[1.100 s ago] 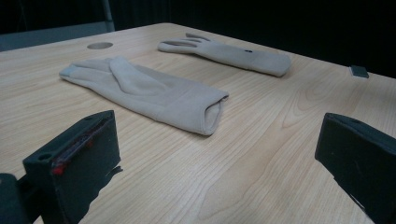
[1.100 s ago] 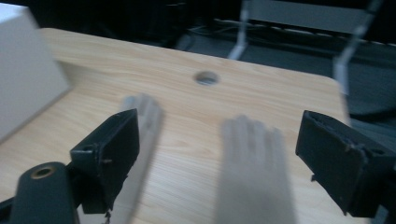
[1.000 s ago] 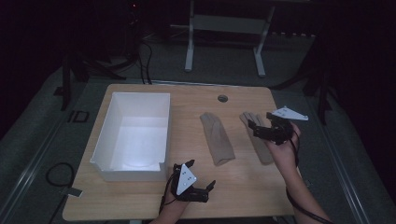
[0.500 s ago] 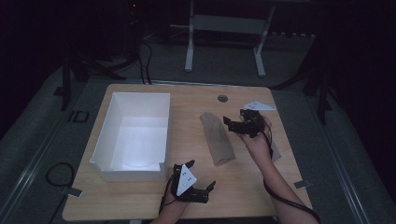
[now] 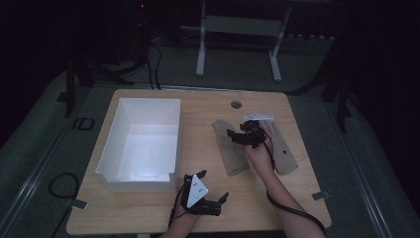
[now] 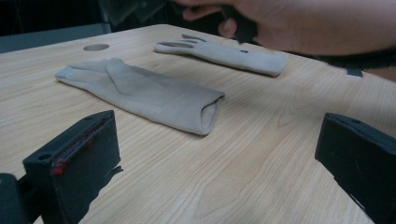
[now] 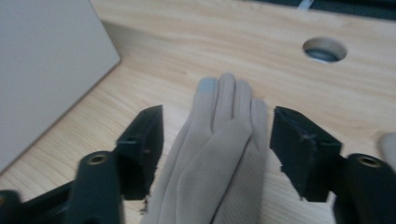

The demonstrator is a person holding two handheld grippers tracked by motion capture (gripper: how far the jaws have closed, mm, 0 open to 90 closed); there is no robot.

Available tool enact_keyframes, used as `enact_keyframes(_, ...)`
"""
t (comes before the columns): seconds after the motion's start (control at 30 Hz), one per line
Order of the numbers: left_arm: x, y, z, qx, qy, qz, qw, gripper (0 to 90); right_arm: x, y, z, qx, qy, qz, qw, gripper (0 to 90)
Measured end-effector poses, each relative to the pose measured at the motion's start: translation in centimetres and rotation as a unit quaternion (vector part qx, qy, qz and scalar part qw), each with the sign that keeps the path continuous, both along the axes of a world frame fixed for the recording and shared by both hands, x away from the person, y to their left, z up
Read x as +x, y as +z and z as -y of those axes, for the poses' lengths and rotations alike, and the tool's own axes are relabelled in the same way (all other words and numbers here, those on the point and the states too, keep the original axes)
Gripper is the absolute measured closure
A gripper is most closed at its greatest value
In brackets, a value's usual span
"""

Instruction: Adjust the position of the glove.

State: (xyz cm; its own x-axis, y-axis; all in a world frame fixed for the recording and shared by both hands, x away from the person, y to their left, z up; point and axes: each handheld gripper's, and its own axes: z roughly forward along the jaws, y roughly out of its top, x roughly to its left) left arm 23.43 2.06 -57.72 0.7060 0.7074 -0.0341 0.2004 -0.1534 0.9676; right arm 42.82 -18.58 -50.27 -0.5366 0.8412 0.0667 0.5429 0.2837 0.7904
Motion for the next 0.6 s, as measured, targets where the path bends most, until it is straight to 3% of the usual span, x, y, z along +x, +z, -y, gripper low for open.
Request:
enact_keyframes(0.27,0.0,0.0,0.0,-0.001,-0.001,-0.002,1.0000,0.1,0.8,-2.6,-0.5,-0.011,0.007,-0.035,0.9993,49.3)
enact_keyframes(0.6,0.0,0.0,0.0,-0.002,-0.004,-0.003,1.0000,0.2,1.4,-5.7,-0.5,-0.031,0.005,-0.068,0.9972,54.4)
